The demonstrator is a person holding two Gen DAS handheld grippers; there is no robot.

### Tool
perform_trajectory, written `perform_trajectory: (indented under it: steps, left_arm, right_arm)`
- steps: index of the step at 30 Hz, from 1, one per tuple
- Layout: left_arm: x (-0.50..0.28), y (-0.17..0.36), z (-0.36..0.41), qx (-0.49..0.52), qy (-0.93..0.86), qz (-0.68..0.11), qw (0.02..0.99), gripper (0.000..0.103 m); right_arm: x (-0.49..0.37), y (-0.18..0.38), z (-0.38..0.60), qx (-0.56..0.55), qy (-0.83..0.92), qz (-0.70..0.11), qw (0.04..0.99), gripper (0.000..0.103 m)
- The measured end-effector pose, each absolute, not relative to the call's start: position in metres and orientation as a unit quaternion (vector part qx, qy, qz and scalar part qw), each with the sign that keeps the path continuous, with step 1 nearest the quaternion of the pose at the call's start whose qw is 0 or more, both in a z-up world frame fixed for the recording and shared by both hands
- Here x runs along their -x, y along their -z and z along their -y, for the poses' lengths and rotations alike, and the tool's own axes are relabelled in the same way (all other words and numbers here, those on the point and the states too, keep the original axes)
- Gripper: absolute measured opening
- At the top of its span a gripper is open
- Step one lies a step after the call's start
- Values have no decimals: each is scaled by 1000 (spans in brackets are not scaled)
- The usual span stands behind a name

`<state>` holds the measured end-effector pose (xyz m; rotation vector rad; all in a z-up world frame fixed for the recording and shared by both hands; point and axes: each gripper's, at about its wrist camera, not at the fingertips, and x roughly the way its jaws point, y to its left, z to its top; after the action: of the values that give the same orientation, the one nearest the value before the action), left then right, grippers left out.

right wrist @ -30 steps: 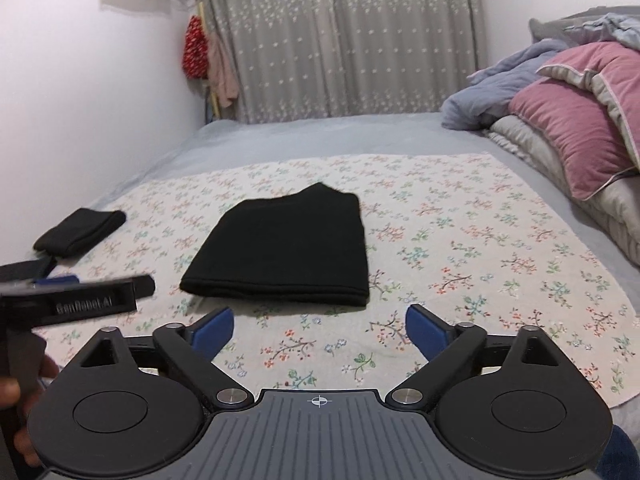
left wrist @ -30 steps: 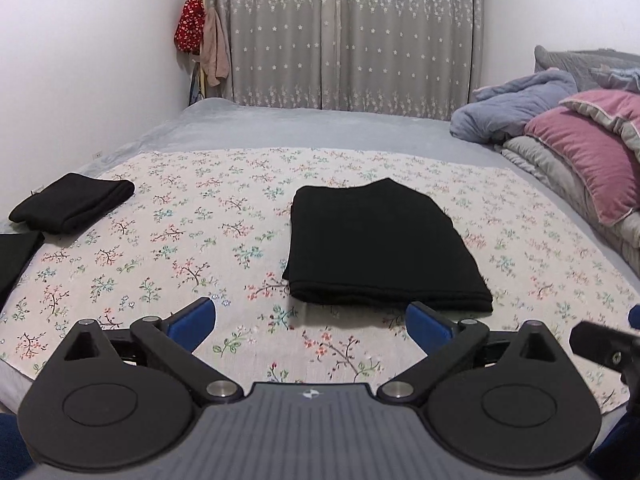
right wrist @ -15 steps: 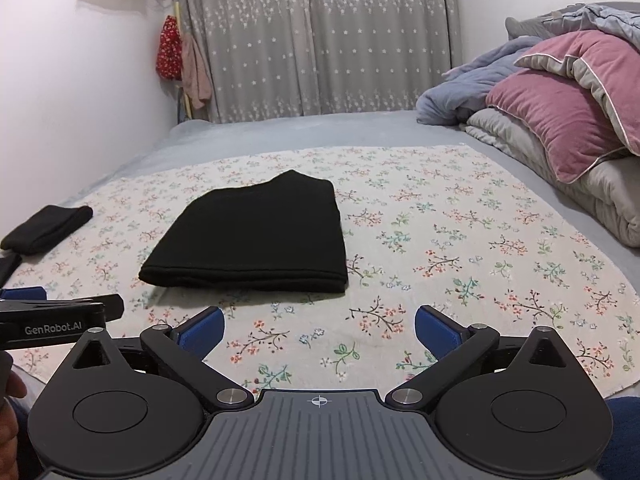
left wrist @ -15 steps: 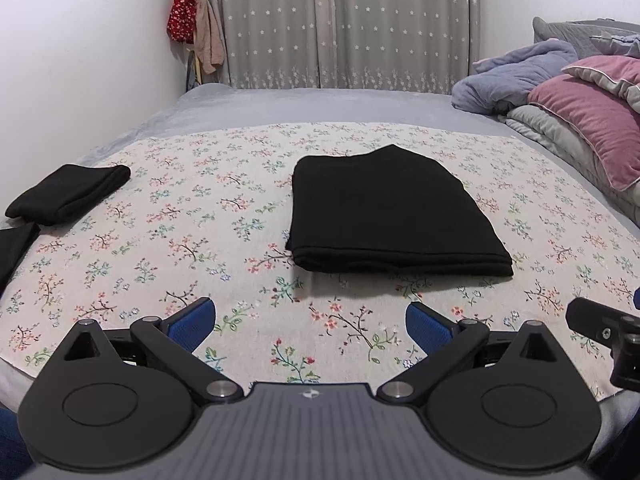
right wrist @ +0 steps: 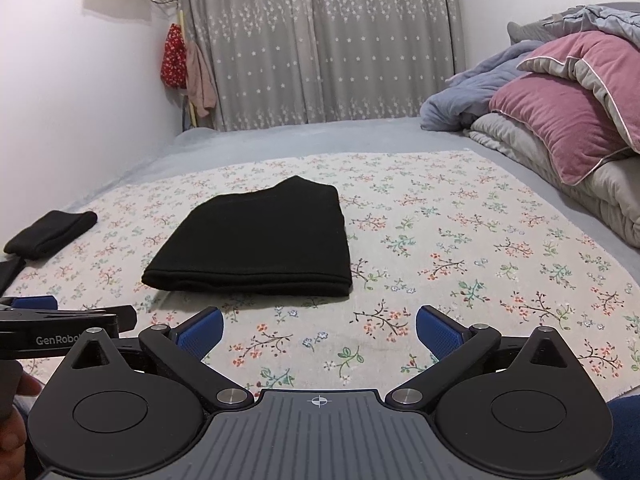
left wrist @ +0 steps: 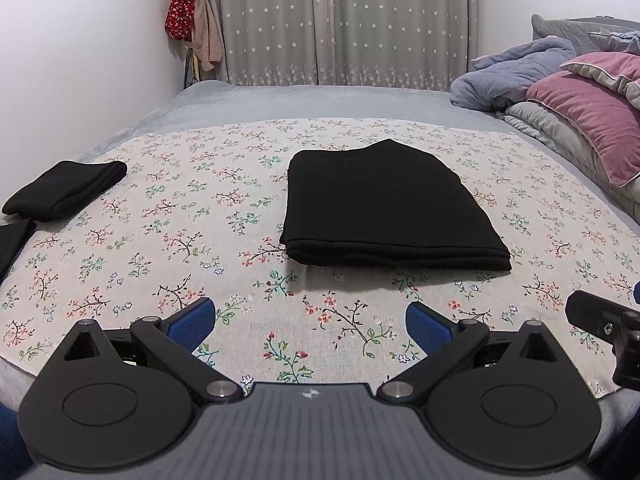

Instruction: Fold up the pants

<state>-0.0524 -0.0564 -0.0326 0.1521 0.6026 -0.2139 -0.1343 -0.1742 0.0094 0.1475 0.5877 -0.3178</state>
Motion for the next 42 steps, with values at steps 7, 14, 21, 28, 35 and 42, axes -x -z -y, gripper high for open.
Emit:
perform_trajectory:
  steps: [7, 14, 21, 28, 35, 42]
  left_arm:
    - [50, 35, 59, -73, 106, -305, 944, 103]
    - [50, 38, 62, -72, 111, -314, 940, 103]
    - [52, 38, 63, -71, 112, -316, 940, 103]
    - [52, 39, 66, -70, 117, -319, 938, 103]
    - [52, 40, 68, -67, 120, -324, 936, 103]
    - [52, 41, 70, -70, 125, -326, 935, 103]
  right_arm:
    - [134, -8, 173, -70, 154, -291, 942, 103]
    - [133, -8, 172, -68, 150, -294, 942, 103]
    - [133, -6, 171, -64, 150, -297, 941, 103]
    - [133, -5, 171, -62, 151, -300, 940, 103]
    - [132, -5, 170, -61, 152, -301, 940, 103]
    - [133, -4, 171, -59, 148, -302, 940, 103]
